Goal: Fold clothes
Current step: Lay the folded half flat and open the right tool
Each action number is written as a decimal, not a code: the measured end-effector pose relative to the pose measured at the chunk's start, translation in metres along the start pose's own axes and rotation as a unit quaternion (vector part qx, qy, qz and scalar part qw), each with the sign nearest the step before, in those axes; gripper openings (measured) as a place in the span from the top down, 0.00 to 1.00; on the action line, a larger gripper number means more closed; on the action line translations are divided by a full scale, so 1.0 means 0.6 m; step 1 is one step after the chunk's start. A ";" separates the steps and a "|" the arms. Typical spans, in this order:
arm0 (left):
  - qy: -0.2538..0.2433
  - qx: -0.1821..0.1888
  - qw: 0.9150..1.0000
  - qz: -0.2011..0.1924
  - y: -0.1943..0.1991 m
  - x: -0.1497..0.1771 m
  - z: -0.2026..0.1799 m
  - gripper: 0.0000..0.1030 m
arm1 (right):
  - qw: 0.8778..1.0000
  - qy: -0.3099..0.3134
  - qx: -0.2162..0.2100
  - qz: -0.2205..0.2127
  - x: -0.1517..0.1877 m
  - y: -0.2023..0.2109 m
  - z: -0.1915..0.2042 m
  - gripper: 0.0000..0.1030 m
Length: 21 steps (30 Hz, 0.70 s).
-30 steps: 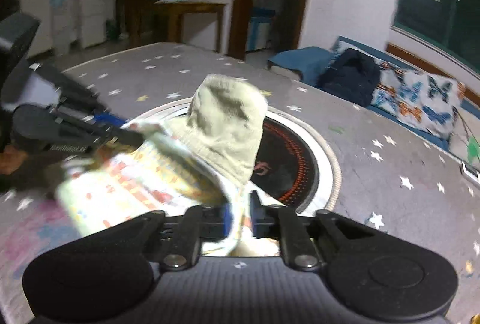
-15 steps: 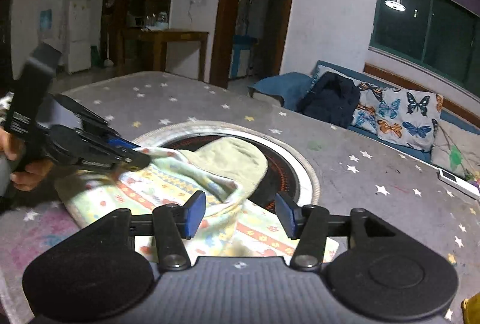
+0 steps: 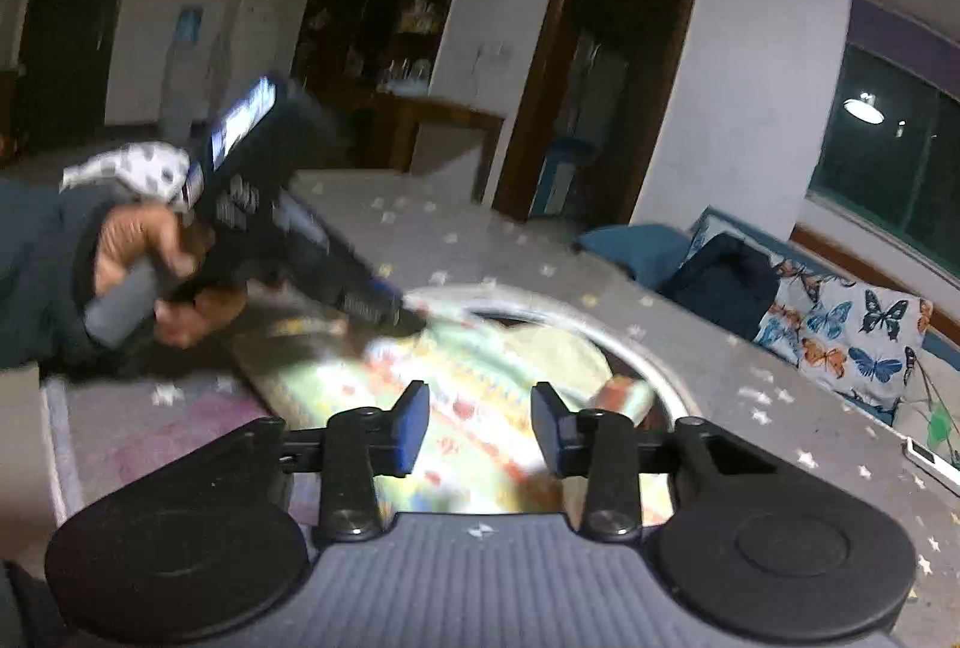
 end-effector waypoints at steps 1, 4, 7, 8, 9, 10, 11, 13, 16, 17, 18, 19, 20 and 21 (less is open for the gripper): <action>0.006 -0.002 1.000 -0.006 0.003 -0.001 0.004 0.90 | 1.000 0.002 0.003 0.011 0.006 -0.014 -0.003 0.66; 0.009 -0.012 1.000 -0.001 -0.001 0.003 0.013 0.90 | 0.998 -0.025 0.024 0.052 0.030 -0.059 -0.035 0.66; 0.005 -0.013 1.000 0.018 -0.014 0.013 0.018 0.87 | 0.991 -0.079 0.043 0.096 0.058 -0.101 -0.080 0.66; 0.002 -0.014 1.000 0.022 -0.017 0.015 0.019 0.85 | 0.989 -0.094 0.045 0.105 0.064 -0.107 -0.091 0.66; 0.002 -0.014 1.000 0.025 -0.019 0.016 0.020 0.81 | 0.987 -0.109 0.047 0.113 0.070 -0.113 -0.101 0.66; 0.003 -0.014 1.000 0.027 -0.021 0.015 0.022 0.79 | 0.984 -0.126 0.048 0.118 0.075 -0.118 -0.111 0.66; 0.004 -0.014 0.999 0.028 -0.022 0.014 0.024 0.77 | 0.982 -0.142 0.045 0.117 0.076 -0.117 -0.118 0.66; 0.004 -0.014 0.999 0.031 -0.023 0.013 0.028 0.76 | 0.981 -0.153 0.047 0.112 0.070 -0.113 -0.125 0.66; 0.000 -0.019 0.999 0.034 -0.027 0.012 0.033 0.75 | 0.979 -0.167 0.049 0.103 0.056 -0.117 -0.140 0.66; -0.001 -0.023 0.999 0.035 -0.028 0.012 0.035 0.74 | 0.978 -0.174 0.048 0.106 0.056 -0.123 -0.144 0.66; -0.001 -0.026 0.999 0.036 -0.029 0.011 0.037 0.73 | 0.976 -0.182 0.048 0.111 0.059 -0.131 -0.149 0.66; 0.001 -0.031 0.999 0.036 -0.029 0.009 0.043 0.72 | 0.974 -0.189 0.049 0.115 0.064 -0.139 -0.154 0.66; 0.004 -0.037 0.999 0.037 -0.030 0.008 0.050 0.68 | 0.972 -0.196 0.053 0.119 0.070 -0.144 -0.160 0.66; 0.008 -0.043 0.998 0.038 -0.031 0.006 0.059 0.64 | 0.970 -0.203 0.057 0.123 0.076 -0.150 -0.166 0.66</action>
Point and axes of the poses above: each gripper's, at about its wrist camera, not at the fingertips, and y roughly against the way its jaws point, z to its left, x to its underside, the point moved 9 cm from there along -y, roughly the way its jaws point, and after that the axes turned 5 degrees about z, right-handed, at the moved point
